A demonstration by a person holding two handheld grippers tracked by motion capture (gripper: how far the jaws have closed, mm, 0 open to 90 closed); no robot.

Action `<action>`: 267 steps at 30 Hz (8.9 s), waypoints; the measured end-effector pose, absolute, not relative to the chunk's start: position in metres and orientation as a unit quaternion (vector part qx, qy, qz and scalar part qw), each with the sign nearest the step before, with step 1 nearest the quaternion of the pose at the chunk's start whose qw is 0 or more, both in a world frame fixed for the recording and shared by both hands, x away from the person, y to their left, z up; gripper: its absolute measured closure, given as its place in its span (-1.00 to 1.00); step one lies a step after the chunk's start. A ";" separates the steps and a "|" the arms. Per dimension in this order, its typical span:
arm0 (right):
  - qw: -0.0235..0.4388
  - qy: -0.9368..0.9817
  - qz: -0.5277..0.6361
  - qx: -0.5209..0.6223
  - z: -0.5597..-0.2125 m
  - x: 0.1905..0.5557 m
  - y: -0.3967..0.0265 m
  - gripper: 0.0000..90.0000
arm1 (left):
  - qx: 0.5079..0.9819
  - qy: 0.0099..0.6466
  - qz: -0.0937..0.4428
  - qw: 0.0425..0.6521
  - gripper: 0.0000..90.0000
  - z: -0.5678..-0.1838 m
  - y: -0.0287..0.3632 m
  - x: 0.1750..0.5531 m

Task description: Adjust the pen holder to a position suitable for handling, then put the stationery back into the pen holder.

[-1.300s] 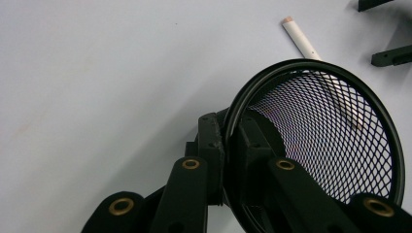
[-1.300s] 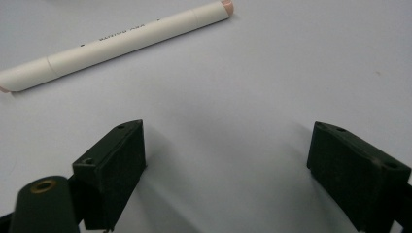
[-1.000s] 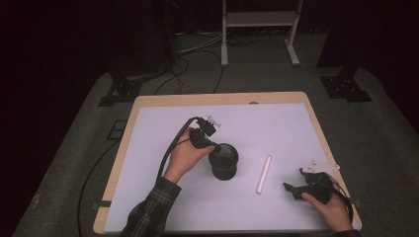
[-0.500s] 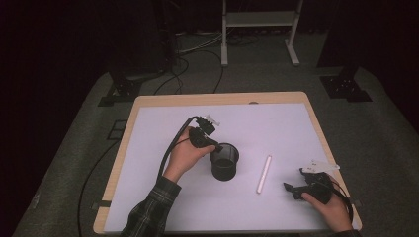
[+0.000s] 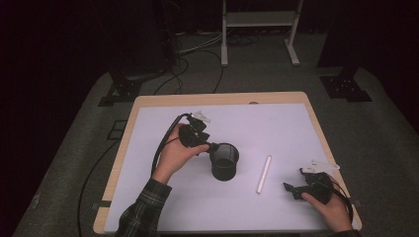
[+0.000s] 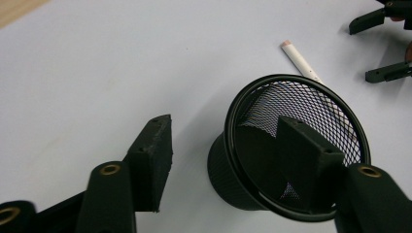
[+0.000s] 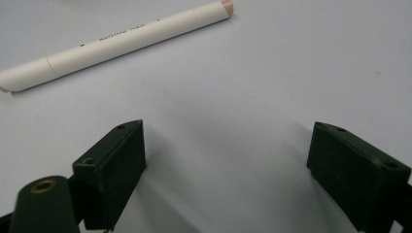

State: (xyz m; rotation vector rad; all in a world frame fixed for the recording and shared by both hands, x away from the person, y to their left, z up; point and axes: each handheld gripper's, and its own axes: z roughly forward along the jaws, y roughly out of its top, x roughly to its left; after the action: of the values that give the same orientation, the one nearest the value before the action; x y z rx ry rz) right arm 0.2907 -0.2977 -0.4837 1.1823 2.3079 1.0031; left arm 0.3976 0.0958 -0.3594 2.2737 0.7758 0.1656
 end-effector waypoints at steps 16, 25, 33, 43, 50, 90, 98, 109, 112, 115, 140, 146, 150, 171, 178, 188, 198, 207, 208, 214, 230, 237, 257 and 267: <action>0.180 0.817 0.355 0.418 -0.484 0.291 -0.298 -0.71 | 0.872 0.309 0.071 0.373 -0.27 -0.353 0.128 0.383; 0.180 0.817 0.354 0.418 -0.484 0.291 -0.298 -0.71 | 0.866 0.326 0.086 0.370 -0.26 -0.357 0.151 0.372; 0.179 0.817 0.354 0.418 -0.484 0.291 -0.298 -0.71 | 0.863 0.338 0.095 0.363 -0.26 -0.365 0.167 0.365; 0.180 0.817 0.354 0.418 -0.484 0.291 -0.298 -0.71 | 0.859 0.351 0.112 0.355 -0.29 -0.381 0.183 0.356; 0.179 0.817 0.354 0.418 -0.484 0.291 -0.298 -0.71 | 0.859 0.356 0.122 0.347 -0.32 -0.394 0.193 0.349; 0.178 0.818 0.352 0.419 -0.483 0.291 -0.297 -0.71 | 0.861 0.377 0.149 0.309 -0.54 -0.466 0.233 0.316; 0.180 0.818 0.352 0.418 -0.483 0.291 -0.297 -0.71 | 0.851 0.378 0.158 0.329 -0.79 -0.473 0.239 0.317; 0.175 0.817 0.343 0.429 -0.481 0.292 -0.295 -0.70 | 0.840 0.372 0.168 0.357 -0.88 -0.480 0.244 0.315; 0.176 0.814 0.342 0.436 -0.477 0.292 -0.295 -0.56 | 0.840 0.372 0.168 0.357 -0.88 -0.480 0.244 0.315; 0.175 0.811 0.342 0.442 -0.475 0.292 -0.294 -0.55 | 0.840 0.372 0.168 0.357 -0.88 -0.480 0.244 0.315; 0.165 0.814 0.334 0.445 -0.448 0.308 -0.267 -0.37 | 0.840 0.372 0.167 0.357 -0.88 -0.480 0.244 0.315; 0.167 0.816 0.334 0.441 -0.445 0.313 -0.262 -0.37 | 0.840 0.372 0.167 0.357 -0.88 -0.480 0.244 0.315; 0.167 0.816 0.336 0.440 -0.443 0.317 -0.259 -0.37 | 0.840 0.372 0.167 0.358 -0.88 -0.480 0.244 0.315; 0.159 0.818 0.331 0.442 -0.445 0.342 -0.239 -0.28 | 0.840 0.373 0.167 0.358 -0.88 -0.480 0.244 0.315; 0.153 0.817 0.329 0.447 -0.451 0.350 -0.232 -0.22 | 0.840 0.373 0.167 0.358 -0.88 -0.480 0.244 0.315; 0.137 0.824 0.314 0.451 -0.459 0.357 -0.223 -0.14 | 0.840 0.373 0.167 0.358 -0.88 -0.480 0.244 0.315; 0.127 0.829 0.310 0.448 -0.463 0.360 -0.221 0.16 | 0.840 0.373 0.167 0.358 -0.88 -0.480 0.244 0.315; 0.120 0.831 0.310 0.446 -0.462 0.360 -0.224 0.56 | 0.840 0.373 0.167 0.358 -0.88 -0.480 0.244 0.315; 0.119 0.831 0.309 0.447 -0.462 0.360 -0.225 0.62 | 0.840 0.373 0.167 0.358 -0.88 -0.480 0.244 0.315; 0.121 0.836 0.299 0.444 -0.460 0.361 -0.225 0.54 | 0.839 0.374 0.166 0.358 -0.88 -0.480 0.244 0.315; 0.090 0.858 0.241 0.445 -0.448 0.384 -0.210 0.55 | 0.840 0.373 0.167 0.358 -0.88 -0.480 0.244 0.316; 0.088 0.863 0.226 0.442 -0.449 0.392 -0.203 0.65 | 0.839 0.373 0.167 0.358 -0.88 -0.480 0.244 0.316; 0.100 0.852 0.253 0.448 -0.442 0.390 -0.205 0.73 | 0.840 0.373 0.167 0.358 -0.88 -0.480 0.244 0.315; 0.103 0.831 0.330 0.436 -0.412 0.378 -0.211 0.73 | 0.839 0.373 0.167 0.358 -0.88 -0.480 0.244 0.316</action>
State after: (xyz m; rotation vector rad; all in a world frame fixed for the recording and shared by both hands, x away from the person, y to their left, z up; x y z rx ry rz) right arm 0.3785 -0.2109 -0.4116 1.2872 2.4512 0.9747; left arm 0.3155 0.2444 -0.4801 2.1654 0.9621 0.4302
